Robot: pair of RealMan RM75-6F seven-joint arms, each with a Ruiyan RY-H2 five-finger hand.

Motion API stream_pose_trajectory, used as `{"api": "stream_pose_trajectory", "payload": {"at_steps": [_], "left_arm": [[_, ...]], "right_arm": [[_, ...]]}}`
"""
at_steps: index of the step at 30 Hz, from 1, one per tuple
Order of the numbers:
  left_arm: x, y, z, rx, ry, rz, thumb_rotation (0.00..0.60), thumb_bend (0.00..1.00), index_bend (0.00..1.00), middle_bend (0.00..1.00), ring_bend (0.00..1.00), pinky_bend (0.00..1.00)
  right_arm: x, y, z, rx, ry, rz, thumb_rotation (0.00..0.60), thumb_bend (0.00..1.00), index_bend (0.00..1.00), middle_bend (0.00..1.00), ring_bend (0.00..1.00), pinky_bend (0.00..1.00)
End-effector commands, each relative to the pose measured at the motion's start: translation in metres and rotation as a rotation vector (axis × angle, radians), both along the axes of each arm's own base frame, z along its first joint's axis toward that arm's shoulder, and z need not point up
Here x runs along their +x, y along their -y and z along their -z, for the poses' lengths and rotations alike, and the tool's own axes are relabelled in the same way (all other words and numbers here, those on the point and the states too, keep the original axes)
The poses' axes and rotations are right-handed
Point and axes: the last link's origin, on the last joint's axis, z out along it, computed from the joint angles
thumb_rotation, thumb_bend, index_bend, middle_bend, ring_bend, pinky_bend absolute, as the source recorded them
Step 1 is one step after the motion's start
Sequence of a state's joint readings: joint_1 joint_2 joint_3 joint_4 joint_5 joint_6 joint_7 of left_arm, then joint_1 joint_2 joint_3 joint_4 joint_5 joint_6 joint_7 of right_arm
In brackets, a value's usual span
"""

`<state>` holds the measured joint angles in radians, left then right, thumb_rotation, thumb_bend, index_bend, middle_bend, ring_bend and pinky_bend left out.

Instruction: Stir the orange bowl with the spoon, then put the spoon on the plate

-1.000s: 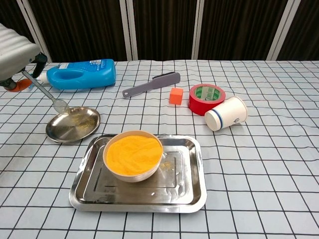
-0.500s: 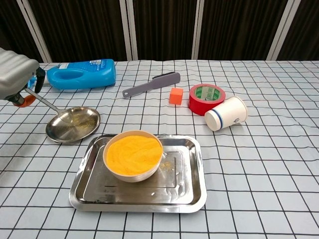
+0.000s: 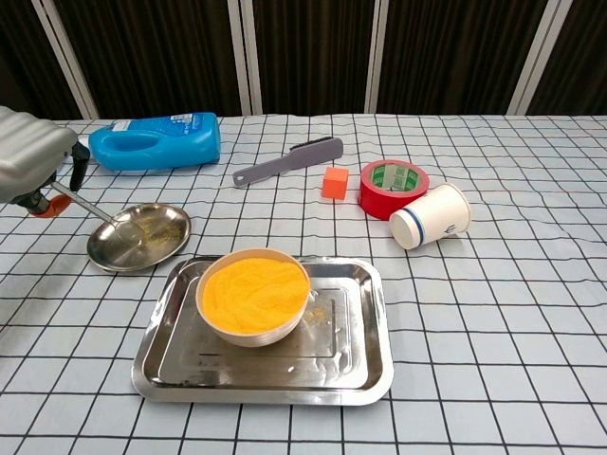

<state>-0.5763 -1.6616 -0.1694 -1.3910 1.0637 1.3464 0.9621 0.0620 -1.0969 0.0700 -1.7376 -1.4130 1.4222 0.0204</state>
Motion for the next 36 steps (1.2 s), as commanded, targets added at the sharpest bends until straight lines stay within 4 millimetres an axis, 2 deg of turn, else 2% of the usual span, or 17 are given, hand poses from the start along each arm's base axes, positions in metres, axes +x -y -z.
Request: {"api": "stream_pose_trajectory", "payload": {"at_steps": [1,14,24,32,36], "left_arm": [[-0.001,0.001,0.001,-0.006,0.001,-0.002,0.600,0.53,0.70,1.00,1.00,1.00],[-0.001,0.001,-0.001,-0.020,0.016,-0.019,0.600,0.52,0.55,1.00,1.00,1.00],[-0.003,0.000,-0.006,-0.021,0.027,-0.034,0.600,0.48,0.37,1.00,1.00,1.00],[-0.004,0.002,-0.009,-0.022,0.028,-0.029,0.600,0.48,0.36,1.00,1.00,1.00],[-0.005,0.011,-0.020,-0.006,0.065,-0.014,0.600,0.47,0.34,0.98,0.94,1.00]], "right_arm": [[0.000,0.000,0.000,-0.001,-0.001,0.000,0.600,0.39,0.00,0.00,0.00,0.00],[0.000,0.000,-0.001,-0.005,-0.001,0.000,0.600,0.39,0.00,0.00,0.00,0.00],[0.000,0.000,0.000,-0.004,-0.003,0.001,0.600,0.39,0.00,0.00,0.00,0.00],[-0.001,0.000,-0.001,-0.003,0.000,0.006,0.600,0.39,0.00,0.00,0.00,0.00],[-0.002,-0.001,-0.001,-0.003,0.000,0.007,0.600,0.39,0.00,0.00,0.00,0.00]]}}
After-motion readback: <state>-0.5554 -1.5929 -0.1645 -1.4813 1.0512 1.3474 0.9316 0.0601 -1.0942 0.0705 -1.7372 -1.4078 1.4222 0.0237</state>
